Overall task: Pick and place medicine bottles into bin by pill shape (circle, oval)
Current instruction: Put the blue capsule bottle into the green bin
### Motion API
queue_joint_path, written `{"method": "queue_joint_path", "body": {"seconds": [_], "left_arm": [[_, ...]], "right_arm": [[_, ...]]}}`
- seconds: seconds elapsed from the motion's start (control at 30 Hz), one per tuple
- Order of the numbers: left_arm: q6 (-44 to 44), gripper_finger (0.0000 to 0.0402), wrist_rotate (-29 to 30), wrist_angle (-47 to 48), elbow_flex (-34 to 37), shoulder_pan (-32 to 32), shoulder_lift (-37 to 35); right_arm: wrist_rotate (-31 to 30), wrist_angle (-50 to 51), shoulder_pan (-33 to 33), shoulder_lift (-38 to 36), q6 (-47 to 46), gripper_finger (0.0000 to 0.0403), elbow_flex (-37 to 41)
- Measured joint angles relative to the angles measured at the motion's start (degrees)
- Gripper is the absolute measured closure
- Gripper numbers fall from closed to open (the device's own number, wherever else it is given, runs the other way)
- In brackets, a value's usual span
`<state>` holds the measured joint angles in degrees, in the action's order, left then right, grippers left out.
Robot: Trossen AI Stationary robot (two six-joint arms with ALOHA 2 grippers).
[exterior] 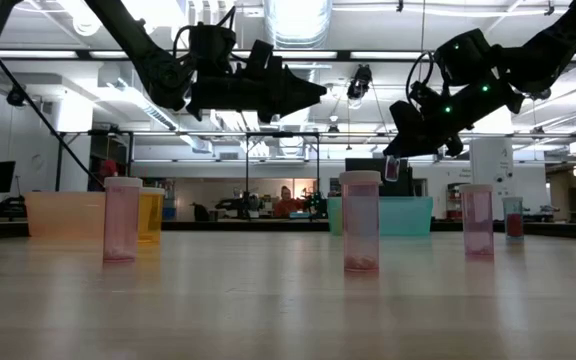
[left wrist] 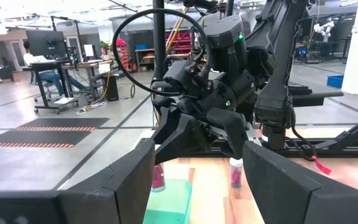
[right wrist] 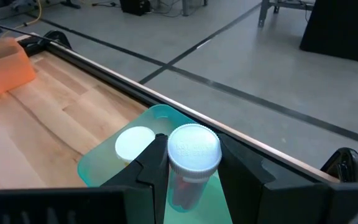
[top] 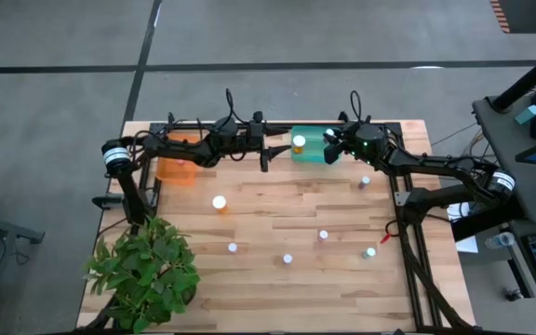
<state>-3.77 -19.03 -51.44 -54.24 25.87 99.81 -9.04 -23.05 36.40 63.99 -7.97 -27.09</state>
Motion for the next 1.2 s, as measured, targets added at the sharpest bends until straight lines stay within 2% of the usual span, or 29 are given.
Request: {"method": "queue_joint_path", "body": {"seconds": [0.57, 0.87, 1.03, 1.2], "left_arm": [[0.0, 0.0178, 0.0, 0.0, 0.2, 0.0, 0.0], [0.1, 0.0178, 0.0, -0.4, 0.0, 0.0, 0.0], [0.1, 0.0178, 0.0, -0.4, 0.0, 0.0, 0.0], [0.1, 0.0178, 0.0, -0.3, 0.0, 0.0, 0.0]], "right_arm": [[-0.1, -0.1, 0.0, 0.0, 1.2, 0.0296, -0.1], [0.4, -0.4, -2.6, 0.0, 5.3, 0.0296, -7.9], [0.5, -0.2, -3.3, 0.1, 5.6, 0.0296, -8.5], [0.5, -3.2, -3.3, 4.9, 4.6, 0.0296, -8.4]]}}
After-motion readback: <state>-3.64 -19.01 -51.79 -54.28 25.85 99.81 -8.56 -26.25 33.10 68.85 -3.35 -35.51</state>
